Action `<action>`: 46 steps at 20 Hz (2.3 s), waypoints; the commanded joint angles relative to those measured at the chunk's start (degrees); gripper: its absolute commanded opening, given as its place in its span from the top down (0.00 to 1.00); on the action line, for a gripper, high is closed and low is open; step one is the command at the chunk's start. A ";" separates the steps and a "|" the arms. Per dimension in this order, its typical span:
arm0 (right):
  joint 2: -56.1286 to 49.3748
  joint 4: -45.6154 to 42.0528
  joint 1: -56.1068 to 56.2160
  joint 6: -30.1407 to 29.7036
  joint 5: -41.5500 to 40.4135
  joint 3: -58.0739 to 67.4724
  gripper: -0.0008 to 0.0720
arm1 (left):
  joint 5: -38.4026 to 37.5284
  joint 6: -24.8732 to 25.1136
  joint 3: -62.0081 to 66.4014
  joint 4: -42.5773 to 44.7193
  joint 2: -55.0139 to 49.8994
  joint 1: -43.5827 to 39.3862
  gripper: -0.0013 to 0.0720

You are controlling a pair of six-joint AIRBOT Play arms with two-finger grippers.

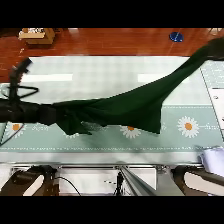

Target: Fold the shirts.

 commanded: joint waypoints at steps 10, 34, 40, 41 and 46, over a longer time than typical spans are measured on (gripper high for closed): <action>-14.80 -11.30 2.86 -2.40 0.55 0.09 0.34 | 19.93 2.56 -15.82 -0.24 -1.95 0.00 0.94; 14.53 38.05 -8.28 -10.67 -32.92 -81.94 0.42 | 19.96 2.56 -15.82 -0.28 -4.46 -0.02 0.94; 15.93 48.65 0.07 -17.33 -32.17 -75.23 0.95 | 19.89 2.69 -14.25 -0.28 -3.82 0.00 0.95; 17.53 48.54 -0.50 -17.70 -28.98 -71.65 0.95 | 19.87 3.87 -12.50 -0.31 -3.43 0.00 0.95; 31.32 48.15 -4.74 -16.55 -25.11 -46.60 0.95 | 19.96 8.81 8.48 3.43 -0.33 0.00 0.95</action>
